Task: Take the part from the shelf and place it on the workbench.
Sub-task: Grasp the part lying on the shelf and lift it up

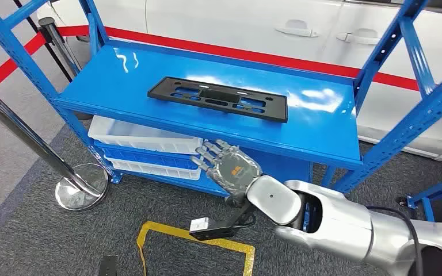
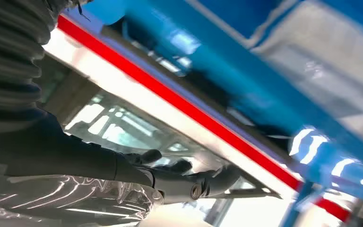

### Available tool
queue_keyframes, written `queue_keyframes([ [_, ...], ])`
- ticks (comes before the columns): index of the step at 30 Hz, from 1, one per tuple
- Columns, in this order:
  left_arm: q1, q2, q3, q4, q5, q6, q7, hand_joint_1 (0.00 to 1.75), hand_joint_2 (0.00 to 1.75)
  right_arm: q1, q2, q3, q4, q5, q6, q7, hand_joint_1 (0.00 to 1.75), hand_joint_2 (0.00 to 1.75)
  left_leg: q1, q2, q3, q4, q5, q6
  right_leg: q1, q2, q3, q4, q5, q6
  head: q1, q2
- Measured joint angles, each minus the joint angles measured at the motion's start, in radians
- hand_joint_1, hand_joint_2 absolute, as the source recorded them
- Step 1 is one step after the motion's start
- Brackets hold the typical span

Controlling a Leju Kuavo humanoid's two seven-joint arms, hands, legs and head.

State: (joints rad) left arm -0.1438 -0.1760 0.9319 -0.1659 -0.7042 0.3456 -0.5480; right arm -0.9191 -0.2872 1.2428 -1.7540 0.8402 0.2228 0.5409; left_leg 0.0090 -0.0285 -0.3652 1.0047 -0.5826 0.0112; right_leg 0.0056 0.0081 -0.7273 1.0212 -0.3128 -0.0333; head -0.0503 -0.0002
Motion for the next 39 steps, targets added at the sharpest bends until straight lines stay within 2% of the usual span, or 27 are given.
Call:
queue_keyframes([
  [2,-0.003,0.0,0.0,0.0,-0.003,0.0,0.0,0.0,0.0,-0.001,0.0,0.0,-0.001,0.004,0.0,-0.005,0.0,1.75,0.001,0.005,-0.052,0.091,0.031,-0.005,-0.005,0.001,0.022,-0.013,-0.011,-0.006,-0.002,0.0],
  [3,-0.006,0.001,0.0,0.0,-0.005,0.0,0.001,0.0,0.0,0.0,0.0,0.001,-0.001,0.007,0.0,-0.009,0.0,1.75,0.002,0.008,-0.103,0.168,0.043,-0.011,-0.01,0.001,0.044,-0.024,-0.022,-0.01,-0.004,0.0],
  [4,-0.007,0.001,0.0,0.0,-0.008,0.0,0.002,0.0,0.0,0.004,0.0,0.002,-0.001,0.009,0.0,-0.013,0.0,1.75,0.004,0.011,-0.152,0.228,0.033,-0.016,-0.013,0.001,0.066,-0.032,-0.034,-0.012,-0.005,0.0],
  [6,-0.007,0.001,0.0,0.0,-0.012,0.003,0.008,0.0,0.0,0.011,0.0,0.004,-0.001,0.011,0.001,-0.016,0.0,1.75,0.009,0.014,-0.23,0.273,-0.053,-0.027,-0.019,0.002,0.108,-0.041,-0.06,-0.009,-0.005,0.0],
  [7,-0.006,0.001,0.0,0.0,-0.014,0.007,0.012,0.0,0.0,0.014,0.0,0.005,-0.001,0.012,0.0,-0.015,0.0,1.75,0.012,0.016,-0.254,0.264,-0.097,-0.032,-0.022,0.004,0.127,-0.043,-0.074,-0.006,-0.006,0.0],
  [8,-0.006,0.001,0.0,0.0,-0.016,0.015,0.018,0.0,0.0,0.017,0.0,0.005,-0.001,0.015,-0.001,-0.011,0.0,1.75,0.014,0.018,-0.273,0.235,-0.119,-0.036,-0.025,0.006,0.147,-0.044,-0.089,-0.001,-0.006,0.0],
  [9,-0.005,0.001,0.0,0.0,-0.019,0.022,0.023,0.0,0.0,0.021,0.0,0.005,-0.001,0.018,-0.003,-0.005,0.0,1.75,0.016,0.02,-0.284,0.189,-0.099,-0.039,-0.028,0.007,0.166,-0.044,-0.105,0.005,-0.006,0.0],
  [10,-0.004,0.001,0.0,0.0,-0.021,0.029,0.027,0.0,0.0,0.026,-0.001,0.005,-0.001,0.021,-0.004,0.001,0.0,1.75,0.018,0.023,-0.289,0.13,-0.032,-0.041,-0.031,0.008,0.182,-0.043,-0.12,0.011,-0.006,0.0],
  [12,-0.002,0.001,0.0,0.001,-0.025,0.037,0.032,0.0,0.0,0.036,-0.002,0.005,-0.001,0.029,-0.007,0.01,0.0,1.75,0.019,0.029,-0.298,0.025,0.131,-0.035,-0.03,0.009,0.203,-0.029,-0.152,0.027,-0.007,0.0],
  [13,-0.001,0.001,0.0,0.001,-0.026,0.04,0.034,0.0,0.0,0.04,-0.003,0.005,0.0,0.033,-0.009,0.012,0.0,1.75,0.018,0.03,-0.301,0.004,0.183,-0.028,-0.028,0.01,0.206,-0.022,-0.167,0.036,-0.007,0.0],
  [14,0.0,0.002,0.0,0.001,-0.028,0.042,0.035,0.0,0.0,0.043,-0.004,0.003,0.0,0.037,-0.012,0.013,0.0,1.75,0.016,0.03,-0.303,0.003,0.198,-0.019,-0.026,0.01,0.209,-0.016,-0.179,0.044,-0.007,0.0],
  [17,-0.008,0.002,0.0,0.001,-0.033,0.048,0.04,0.0,0.0,0.047,-0.007,-0.006,-0.002,0.044,-0.02,0.015,0.0,1.75,0.016,0.026,-0.295,0.013,0.188,0.006,-0.03,0.006,0.206,0.007,-0.212,0.062,-0.003,0.0],
  [18,-0.011,0.002,0.0,0.001,-0.035,0.049,0.042,0.0,0.0,0.048,-0.008,-0.01,-0.002,0.046,-0.022,0.016,0.0,1.75,0.016,0.026,-0.291,0.011,0.184,0.013,-0.031,0.004,0.188,0.047,-0.233,0.065,-0.002,0.0],
  [19,-0.014,0.002,0.0,0.001,-0.037,0.051,0.046,0.0,0.0,0.051,-0.01,-0.014,-0.002,0.046,-0.023,0.017,0.0,1.75,0.014,0.026,-0.287,0.011,0.18,0.019,-0.03,0.003,0.155,0.107,-0.26,0.066,0.0,0.0],
  [21,-0.017,0.002,0.0,0.001,-0.038,0.051,0.057,0.0,0.0,0.062,-0.011,-0.016,-0.001,0.047,-0.026,0.018,0.0,1.75,0.008,0.026,-0.277,0.011,0.169,0.029,-0.028,0.002,0.072,0.238,-0.3,0.067,0.001,0.0],
  [22,-0.016,0.002,0.0,0.001,-0.037,0.05,0.064,0.0,0.0,0.069,-0.012,-0.017,-0.001,0.047,-0.027,0.018,0.0,1.75,0.005,0.024,-0.27,0.011,0.163,0.031,-0.027,0.002,0.043,0.272,-0.297,0.065,0.001,0.0],
  [23,-0.015,0.002,0.0,0.001,-0.037,0.048,0.07,0.0,0.0,0.076,-0.014,-0.017,0.0,0.047,-0.027,0.018,0.0,1.75,0.002,0.023,-0.262,0.011,0.157,0.032,-0.025,0.002,0.031,0.269,-0.272,0.061,0.001,0.0],
  [25,-0.015,0.002,0.0,0.001,-0.034,0.042,0.08,0.0,0.0,0.082,-0.017,-0.02,0.0,0.047,-0.029,0.018,0.0,1.75,-0.004,0.019,-0.244,0.011,0.145,0.032,-0.016,0.002,0.056,0.164,-0.18,0.044,0.001,0.0],
  [26,-0.015,0.001,0.0,0.002,-0.033,0.039,0.084,0.0,0.0,0.083,-0.018,-0.022,0.0,0.047,-0.031,0.018,0.0,1.75,-0.008,0.018,-0.237,0.011,0.139,0.031,-0.009,0.002,0.077,0.101,-0.142,0.031,0.0,0.0],
  [27,-0.016,0.0,0.0,0.003,-0.033,0.037,0.086,0.0,0.0,0.084,-0.019,-0.025,0.0,0.048,-0.033,0.018,0.0,1.75,-0.01,0.017,-0.233,0.011,0.135,0.028,-0.004,0.001,0.096,0.049,-0.118,0.02,-0.001,0.0],
  [29,-0.018,-0.001,0.0,0.005,-0.034,0.035,0.085,0.0,0.0,0.086,-0.019,-0.03,0.0,0.048,-0.037,0.018,0.0,1.75,-0.01,0.017,-0.231,0.009,0.131,0.021,0.004,0.0,0.112,0.007,-0.111,0.008,-0.002,0.0],
  [32,-0.019,0.001,0.0,0.004,-0.036,0.041,0.082,0.0,0.0,0.091,-0.02,-0.038,0.001,0.048,-0.04,0.018,0.0,1.75,-0.01,0.02,-0.232,0.014,0.121,0.007,-0.006,-0.001,0.125,-0.017,-0.105,0.003,-0.003,0.0],
  [34,-0.018,0.002,0.0,0.005,-0.036,0.045,0.082,0.0,0.0,0.094,-0.02,-0.043,0.002,0.048,-0.043,0.018,0.0,1.75,-0.008,0.022,-0.266,0.087,0.077,-0.003,-0.013,-0.004,0.136,-0.029,-0.102,0.0,-0.004,0.0],
  [36,-0.018,0.002,0.0,0.005,-0.036,0.047,0.082,0.0,0.0,0.101,-0.021,-0.045,0.006,0.047,-0.045,0.018,0.0,1.75,-0.001,0.022,-0.331,0.215,0.024,-0.014,-0.013,-0.006,0.137,-0.029,-0.104,-0.002,-0.004,0.0],
  [37,-0.016,0.002,0.0,0.005,-0.037,0.048,0.082,0.0,0.0,0.107,-0.021,-0.045,0.008,0.046,-0.046,0.018,0.0,1.75,0.002,0.023,-0.355,0.256,0.016,-0.019,-0.014,-0.007,0.137,-0.027,-0.105,-0.002,-0.004,0.0],
  [38,-0.015,0.003,0.0,0.005,-0.038,0.049,0.082,0.0,0.0,0.112,-0.021,-0.045,0.01,0.046,-0.046,0.019,0.0,1.75,0.005,0.023,-0.363,0.268,0.024,-0.024,-0.015,-0.007,0.136,-0.025,-0.107,-0.001,-0.004,0.0],
  [39,-0.014,0.005,0.0,0.005,-0.039,0.05,0.082,0.0,0.0,0.116,-0.021,-0.046,0.013,0.049,-0.047,0.023,0.0,1.75,0.009,0.023,-0.351,0.238,0.05,-0.027,-0.017,-0.006,0.136,-0.021,-0.11,0.002,-0.004,0.0],
])
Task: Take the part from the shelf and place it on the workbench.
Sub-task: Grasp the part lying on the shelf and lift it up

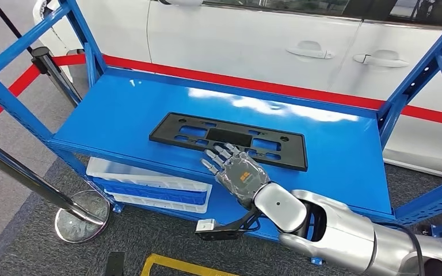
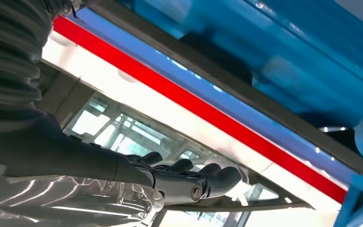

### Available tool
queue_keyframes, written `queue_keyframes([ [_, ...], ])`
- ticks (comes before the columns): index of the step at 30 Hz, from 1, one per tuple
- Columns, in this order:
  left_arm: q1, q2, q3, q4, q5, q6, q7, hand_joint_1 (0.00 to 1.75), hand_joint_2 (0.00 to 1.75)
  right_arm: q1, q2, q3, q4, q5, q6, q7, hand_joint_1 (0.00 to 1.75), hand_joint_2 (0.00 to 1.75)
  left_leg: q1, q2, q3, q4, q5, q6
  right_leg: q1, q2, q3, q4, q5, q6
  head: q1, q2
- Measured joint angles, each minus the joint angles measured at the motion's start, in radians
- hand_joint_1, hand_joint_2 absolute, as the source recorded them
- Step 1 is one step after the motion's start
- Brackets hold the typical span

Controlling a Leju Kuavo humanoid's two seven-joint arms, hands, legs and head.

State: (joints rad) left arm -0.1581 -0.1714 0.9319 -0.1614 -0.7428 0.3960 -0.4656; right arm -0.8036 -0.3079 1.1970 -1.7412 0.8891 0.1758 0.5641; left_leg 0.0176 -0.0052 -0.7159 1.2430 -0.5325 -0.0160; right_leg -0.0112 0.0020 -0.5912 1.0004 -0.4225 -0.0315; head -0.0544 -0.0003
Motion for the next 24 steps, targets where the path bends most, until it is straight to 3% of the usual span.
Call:
queue_keyframes([
  [2,-0.001,0.002,0.0,0.0,-0.001,0.002,0.001,0.0,0.0,0.002,0.0,-0.003,0.005,0.014,-0.001,0.022,0.0,1.75,0.005,0.001,0.062,-0.124,0.059,-0.005,-0.003,0.001,-0.002,0.014,-0.01,0.01,0.0,0.0],
  [4,-0.003,0.003,0.0,0.0,-0.004,0.004,0.002,0.0,0.0,0.003,0.0,-0.011,0.011,0.034,-0.001,0.053,0.0,1.75,0.004,-0.001,0.101,-0.205,0.081,0.003,-0.001,0.003,-0.008,0.029,-0.018,0.022,0.0,0.0],
  [7,-0.001,0.004,0.0,0.0,-0.009,0.005,0.006,0.0,0.0,0.005,0.0,-0.024,0.023,0.054,0.001,0.083,0.0,1.75,0.0,-0.004,0.102,-0.212,0.08,0.027,-0.001,0.004,-0.012,0.031,-0.019,0.036,0.0,0.0],
  [9,-0.001,0.004,0.0,0.0,-0.012,0.005,0.008,0.0,0.0,0.006,-0.001,-0.029,0.032,0.059,0.005,0.092,0.0,1.75,0.001,-0.003,0.104,-0.219,0.085,0.04,-0.005,0.003,-0.025,0.059,-0.041,0.044,0.003,0.0],
  [12,-0.002,0.004,0.0,0.0,-0.018,0.005,0.012,0.0,0.0,0.008,-0.002,-0.036,0.05,0.063,0.014,0.106,0.0,1.75,0.0,-0.002,0.105,-0.222,0.088,0.049,-0.007,0.001,-0.102,0.226,-0.129,0.053,0.009,0.0],
  [13,-0.002,0.004,0.0,0.0,-0.02,0.005,0.015,0.0,0.0,0.01,-0.002,-0.038,0.058,0.065,0.018,0.112,0.0,1.75,-0.001,-0.001,0.104,-0.222,0.087,0.05,-0.008,0.001,-0.129,0.281,-0.147,0.054,0.01,0.0],
  [14,-0.002,0.004,0.0,0.0,-0.024,0.006,0.018,0.0,0.0,0.012,-0.002,-0.039,0.067,0.067,0.023,0.118,0.0,1.75,-0.002,-0.002,0.105,-0.222,0.087,0.051,-0.008,0.001,-0.143,0.307,-0.147,0.053,0.01,0.0],
  [15,-0.002,0.004,0.0,0.0,-0.027,0.006,0.02,0.0,0.0,0.014,-0.002,-0.041,0.078,0.071,0.026,0.123,0.0,1.75,-0.002,-0.003,0.105,-0.221,0.086,0.051,-0.007,0.001,-0.139,0.297,-0.129,0.051,0.01,0.0],
  [16,-0.002,0.004,0.0,0.0,-0.031,0.006,0.022,0.0,0.0,0.016,-0.002,-0.045,0.089,0.076,0.027,0.128,0.0,1.75,-0.003,-0.004,0.106,-0.221,0.086,0.05,-0.007,0.001,-0.116,0.248,-0.096,0.047,0.01,0.0],
  [17,-0.002,0.004,0.0,0.0,-0.034,0.006,0.022,0.0,0.0,0.016,-0.002,-0.049,0.1,0.081,0.027,0.131,0.0,1.75,-0.003,-0.005,0.107,-0.22,0.085,0.049,-0.007,0.002,-0.083,0.177,-0.062,0.043,0.01,0.0],
  [19,-0.004,0.004,0.0,0.0,-0.04,0.006,0.023,0.0,0.0,0.015,-0.001,-0.057,0.122,0.095,0.024,0.133,0.0,1.75,-0.006,-0.006,0.106,-0.219,0.083,0.042,-0.001,0.002,-0.028,0.062,-0.024,0.036,0.009,0.0],
  [21,-0.006,0.004,-0.002,0.0,-0.05,0.003,0.024,0.0,0.0,0.018,-0.001,-0.065,0.151,0.113,0.016,0.134,0.0,1.75,-0.008,-0.007,0.105,-0.222,0.086,0.033,0.005,0.003,-0.015,0.034,-0.023,0.032,0.008,0.0],
  [24,-0.009,0.003,-0.005,0.0,-0.062,-0.004,0.025,0.0,0.0,0.025,0.0,-0.081,0.205,0.131,-0.007,0.135,0.0,1.75,-0.007,-0.005,0.098,-0.207,0.073,0.018,-0.001,0.002,-0.011,0.024,-0.015,0.019,0.008,0.0],
])
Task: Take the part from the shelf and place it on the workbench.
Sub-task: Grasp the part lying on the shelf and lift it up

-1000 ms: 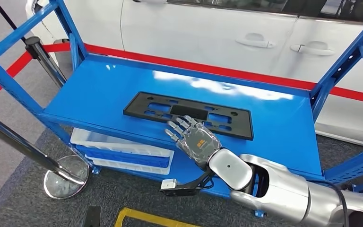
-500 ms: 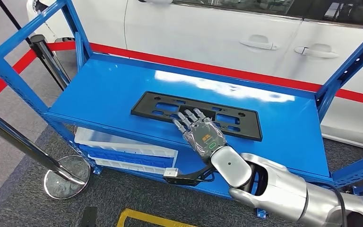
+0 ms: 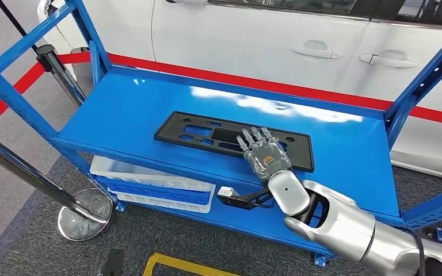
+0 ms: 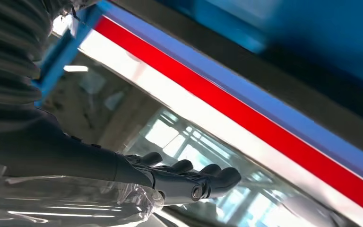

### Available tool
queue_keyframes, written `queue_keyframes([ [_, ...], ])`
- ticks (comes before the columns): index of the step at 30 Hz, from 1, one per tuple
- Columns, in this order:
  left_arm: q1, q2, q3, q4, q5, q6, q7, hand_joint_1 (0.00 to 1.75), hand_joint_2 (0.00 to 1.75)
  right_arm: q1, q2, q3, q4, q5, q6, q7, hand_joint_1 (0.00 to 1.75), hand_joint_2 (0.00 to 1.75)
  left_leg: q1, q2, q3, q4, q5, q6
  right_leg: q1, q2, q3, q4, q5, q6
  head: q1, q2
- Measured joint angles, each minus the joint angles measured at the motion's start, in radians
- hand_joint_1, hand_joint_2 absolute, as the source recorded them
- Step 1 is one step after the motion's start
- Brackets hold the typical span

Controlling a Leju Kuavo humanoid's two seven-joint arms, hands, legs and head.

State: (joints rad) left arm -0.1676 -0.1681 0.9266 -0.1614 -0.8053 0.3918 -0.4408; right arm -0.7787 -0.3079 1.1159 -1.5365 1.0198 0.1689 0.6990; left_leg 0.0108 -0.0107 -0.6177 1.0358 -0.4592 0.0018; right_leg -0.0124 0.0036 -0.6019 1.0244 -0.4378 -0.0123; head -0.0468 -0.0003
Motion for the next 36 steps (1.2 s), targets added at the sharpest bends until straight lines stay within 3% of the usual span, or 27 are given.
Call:
queue_keyframes([
  [1,-0.002,0.0,-0.001,0.0,-0.003,-0.002,0.0,0.0,0.0,0.0,0.0,-0.006,0.019,0.001,-0.009,0.0,0.0,1.75,0.0,0.001,-0.016,0.035,-0.021,-0.004,-0.002,-0.001,0.002,-0.004,0.002,-0.006,0.0,0.0],
  [3,-0.006,0.0,-0.004,0.0,-0.008,-0.004,0.001,0.0,0.0,0.002,0.001,-0.014,0.056,-0.002,-0.025,0.001,0.0,1.75,0.001,0.004,-0.076,0.158,-0.08,-0.008,0.0,-0.002,0.002,-0.005,0.004,-0.014,-0.001,0.0],
  [5,-0.007,-0.001,-0.007,0.0,-0.012,-0.006,0.002,0.0,0.0,0.009,0.001,-0.017,0.091,-0.005,-0.041,0.001,0.0,1.75,0.001,0.004,-0.125,0.257,-0.107,-0.009,0.003,-0.002,0.002,-0.003,0.002,-0.016,-0.001,0.0],
  [6,-0.006,-0.001,-0.009,0.0,-0.012,-0.007,0.003,0.0,0.0,0.014,0.001,-0.019,0.106,-0.006,-0.049,0.001,0.0,1.75,0.001,0.004,-0.127,0.256,-0.094,-0.008,0.005,-0.002,0.002,-0.001,0.002,-0.017,-0.001,0.0],
  [7,-0.006,-0.002,-0.01,0.0,-0.012,-0.009,0.004,0.0,0.0,0.018,0.001,-0.021,0.122,-0.007,-0.058,0.001,0.0,1.75,0.001,0.004,-0.109,0.216,-0.065,-0.004,0.007,-0.001,0.002,0.001,0.0,-0.018,-0.001,0.0],
  [8,-0.007,-0.002,-0.011,0.0,-0.013,-0.011,0.004,0.0,0.0,0.02,0.001,-0.026,0.136,-0.006,-0.067,0.001,0.0,1.75,-0.001,0.004,-0.077,0.148,-0.029,0.002,0.008,0.0,0.002,0.003,-0.001,-0.018,-0.001,0.0],
  [10,-0.009,-0.001,-0.013,0.0,-0.015,-0.015,0.003,0.0,0.0,0.024,0.001,-0.039,0.164,-0.002,-0.085,0.001,0.0,1.75,-0.005,0.005,-0.017,0.027,0.013,0.014,0.013,0.002,0.0,0.007,-0.004,-0.014,0.0,0.0],
  [11,-0.009,-0.001,-0.014,0.0,-0.017,-0.018,0.001,0.0,0.0,0.028,0.0,-0.046,0.178,0.001,-0.093,0.001,0.0,1.75,-0.008,0.005,-0.002,-0.004,0.018,0.018,0.013,0.002,-0.002,0.008,-0.004,-0.01,0.0,0.0],
  [15,-0.007,-0.002,-0.017,0.0,-0.021,-0.027,-0.003,0.0,0.0,0.048,-0.005,-0.074,0.224,0.01,-0.107,0.001,0.0,1.75,-0.004,0.006,0.008,-0.03,0.025,0.03,0.01,0.001,-0.007,0.015,-0.012,0.009,0.001,0.0],
  [17,-0.009,-0.002,-0.018,0.0,-0.021,-0.029,-0.003,0.0,0.0,0.053,-0.008,-0.089,0.24,0.01,-0.108,0.001,0.0,1.75,0.003,0.007,0.015,-0.041,0.031,0.036,0.007,0.0,-0.041,0.087,-0.056,0.02,0.003,0.0],
  [19,-0.01,-0.004,-0.018,0.0,-0.022,-0.031,-0.004,0.0,0.0,0.062,-0.011,-0.102,0.26,0.008,-0.101,0.001,0.0,1.75,0.004,0.007,0.015,-0.041,0.031,0.038,0.001,0.0,-0.101,0.209,-0.11,0.029,0.005,0.0],
  [20,-0.009,-0.005,-0.018,0.0,-0.023,-0.032,-0.003,0.0,0.0,0.069,-0.014,-0.108,0.27,0.006,-0.098,0.001,0.0,1.75,0.005,0.007,0.015,-0.041,0.03,0.038,-0.002,0.0,-0.123,0.25,-0.119,0.033,0.005,0.0],
  [21,-0.008,-0.007,-0.018,0.0,-0.024,-0.032,-0.003,0.0,0.0,0.075,-0.016,-0.114,0.279,0.005,-0.097,0.002,0.0,1.75,0.006,0.007,0.015,-0.039,0.029,0.037,-0.005,0.0,-0.13,0.259,-0.11,0.036,0.005,0.0],
  [22,-0.007,-0.008,-0.018,0.0,-0.026,-0.033,-0.003,0.0,0.0,0.079,-0.018,-0.121,0.286,0.005,-0.1,0.002,0.0,1.75,0.009,0.006,0.015,-0.036,0.026,0.034,-0.009,0.0,-0.118,0.23,-0.083,0.04,0.005,0.0],
  [24,-0.007,-0.009,-0.018,0.0,-0.031,-0.037,-0.003,0.0,0.0,0.081,-0.021,-0.136,0.298,0.005,-0.113,0.002,0.0,1.75,0.013,0.005,0.015,-0.027,0.019,0.023,-0.014,0.0,-0.058,0.104,-0.021,0.047,0.005,0.0],
  [26,-0.009,-0.009,-0.018,0.0,-0.034,-0.041,-0.003,0.0,0.0,0.083,-0.022,-0.148,0.308,0.008,-0.126,0.002,0.0,1.75,0.012,0.004,0.014,-0.018,0.013,0.01,-0.013,0.005,-0.017,0.023,0.001,0.041,0.005,0.0],
  [30,-0.008,-0.01,-0.019,0.0,-0.04,-0.045,-0.004,0.0,0.0,0.089,-0.024,-0.167,0.317,0.018,-0.143,0.003,0.0,1.75,0.014,0.004,0.014,-0.015,0.006,-0.01,-0.008,0.009,-0.012,0.016,0.001,0.009,0.004,0.0],
  [32,-0.009,-0.01,-0.019,0.0,-0.041,-0.046,-0.005,0.0,0.0,0.091,-0.024,-0.176,0.319,0.022,-0.147,0.002,0.0,1.75,0.016,0.006,-0.015,0.053,-0.038,-0.015,-0.009,0.008,-0.009,0.013,0.004,-0.005,0.002,0.0],
  [34,-0.008,-0.01,-0.019,0.0,-0.042,-0.049,-0.007,0.0,0.0,0.098,-0.024,-0.182,0.322,0.025,-0.148,0.002,0.0,1.75,0.016,0.007,-0.073,0.183,-0.101,-0.015,-0.003,0.007,-0.011,0.013,0.004,-0.013,0.0,0.0],
  [36,-0.006,-0.01,-0.019,0.0,-0.042,-0.053,-0.009,0.0,0.0,0.106,-0.024,-0.186,0.324,0.028,-0.15,0.002,0.0,1.75,0.012,0.007,-0.105,0.256,-0.118,-0.009,0.005,0.008,-0.012,0.013,0.005,-0.017,0.0,0.0],
])
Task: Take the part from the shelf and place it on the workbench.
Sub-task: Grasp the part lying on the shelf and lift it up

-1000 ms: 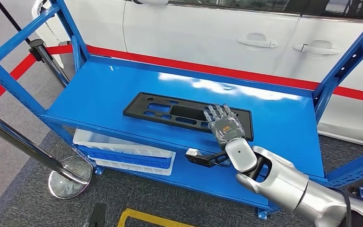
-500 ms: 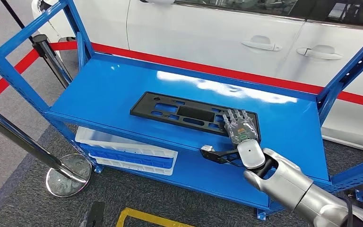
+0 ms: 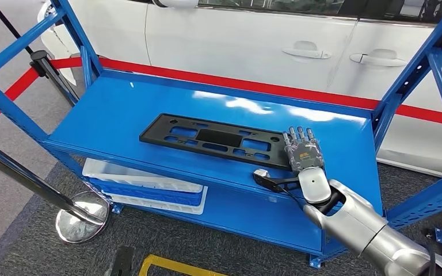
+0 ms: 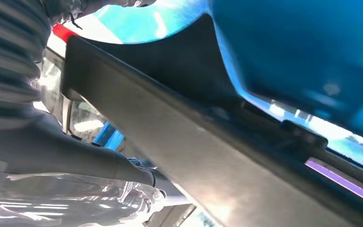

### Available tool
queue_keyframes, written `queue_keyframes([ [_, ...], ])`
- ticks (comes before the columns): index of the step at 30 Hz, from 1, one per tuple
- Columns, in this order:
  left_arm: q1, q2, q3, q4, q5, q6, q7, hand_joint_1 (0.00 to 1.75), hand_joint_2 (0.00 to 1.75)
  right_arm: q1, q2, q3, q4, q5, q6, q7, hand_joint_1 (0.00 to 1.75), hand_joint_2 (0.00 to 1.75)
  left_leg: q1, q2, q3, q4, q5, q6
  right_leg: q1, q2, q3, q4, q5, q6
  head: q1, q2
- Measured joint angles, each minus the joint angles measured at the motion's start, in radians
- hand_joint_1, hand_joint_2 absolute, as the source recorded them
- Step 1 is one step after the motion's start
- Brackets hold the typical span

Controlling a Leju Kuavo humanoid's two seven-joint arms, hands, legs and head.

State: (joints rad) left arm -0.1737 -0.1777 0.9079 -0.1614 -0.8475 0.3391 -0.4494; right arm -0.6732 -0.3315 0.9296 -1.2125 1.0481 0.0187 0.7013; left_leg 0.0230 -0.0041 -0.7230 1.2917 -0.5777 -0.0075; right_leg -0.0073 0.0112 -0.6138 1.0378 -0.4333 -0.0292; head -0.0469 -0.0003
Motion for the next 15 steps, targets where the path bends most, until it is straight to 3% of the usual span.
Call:
queue_keyframes([
  [1,0.0,0.0,0.0,0.0,0.0,-0.001,0.0,0.0,0.0,0.003,0.0,-0.002,0.001,0.001,-0.002,0.0,0.0,1.75,-0.003,0.0,0.011,-0.018,0.018,0.007,0.004,0.0,0.0,0.0,0.0,-0.001,0.0,0.0],
  [3,-0.001,0.0,0.0,0.0,-0.001,-0.001,0.0,0.0,0.0,0.006,0.0,-0.007,0.001,0.003,-0.007,0.0,0.0,1.75,-0.015,0.0,0.077,-0.141,0.074,0.029,0.011,0.001,0.002,0.0,0.001,-0.003,0.0,0.0],
  [5,-0.004,0.0,0.0,0.0,-0.003,-0.001,-0.001,0.0,0.0,0.009,-0.002,-0.01,0.002,0.004,-0.012,0.0,0.0,1.75,-0.026,0.005,0.133,-0.246,0.103,0.047,0.015,0.001,0.002,0.0,0.002,0.001,0.002,0.0],
  [7,-0.005,-0.001,0.0,0.0,-0.004,-0.001,-0.002,0.0,0.0,0.012,-0.005,-0.011,0.002,0.006,-0.015,0.0,0.0,1.75,-0.034,0.01,0.145,-0.272,0.107,0.051,0.012,-0.001,0.001,-0.002,0.005,0.009,0.003,0.0],
  [10,-0.002,-0.003,-0.001,0.0,-0.005,-0.002,-0.003,0.0,0.0,0.016,-0.007,-0.012,0.002,0.01,-0.017,0.0,0.0,1.75,-0.026,0.012,0.155,-0.298,0.124,0.056,0.012,-0.004,-0.003,0.008,-0.003,0.026,0.004,0.0],
  [12,-0.004,-0.005,-0.001,0.0,-0.006,-0.003,-0.004,0.0,0.0,0.019,-0.008,-0.013,0.002,0.011,-0.017,-0.001,0.0,1.75,-0.022,0.014,0.159,-0.313,0.134,0.06,0.009,-0.007,-0.039,0.086,-0.054,0.037,0.005,0.0],
  [14,-0.004,-0.007,-0.001,0.0,-0.007,-0.004,-0.005,0.0,0.0,0.022,-0.009,-0.013,0.002,0.013,-0.016,-0.001,0.0,1.75,-0.021,0.014,0.157,-0.314,0.136,0.062,0.002,-0.007,-0.096,0.209,-0.113,0.047,0.005,0.0],
  [15,-0.003,-0.008,-0.001,0.0,-0.007,-0.004,-0.006,0.0,0.0,0.024,-0.009,-0.013,0.002,0.014,-0.015,-0.001,0.0,1.75,-0.02,0.014,0.157,-0.314,0.135,0.061,-0.002,-0.007,-0.112,0.246,-0.12,0.052,0.005,0.0],
])
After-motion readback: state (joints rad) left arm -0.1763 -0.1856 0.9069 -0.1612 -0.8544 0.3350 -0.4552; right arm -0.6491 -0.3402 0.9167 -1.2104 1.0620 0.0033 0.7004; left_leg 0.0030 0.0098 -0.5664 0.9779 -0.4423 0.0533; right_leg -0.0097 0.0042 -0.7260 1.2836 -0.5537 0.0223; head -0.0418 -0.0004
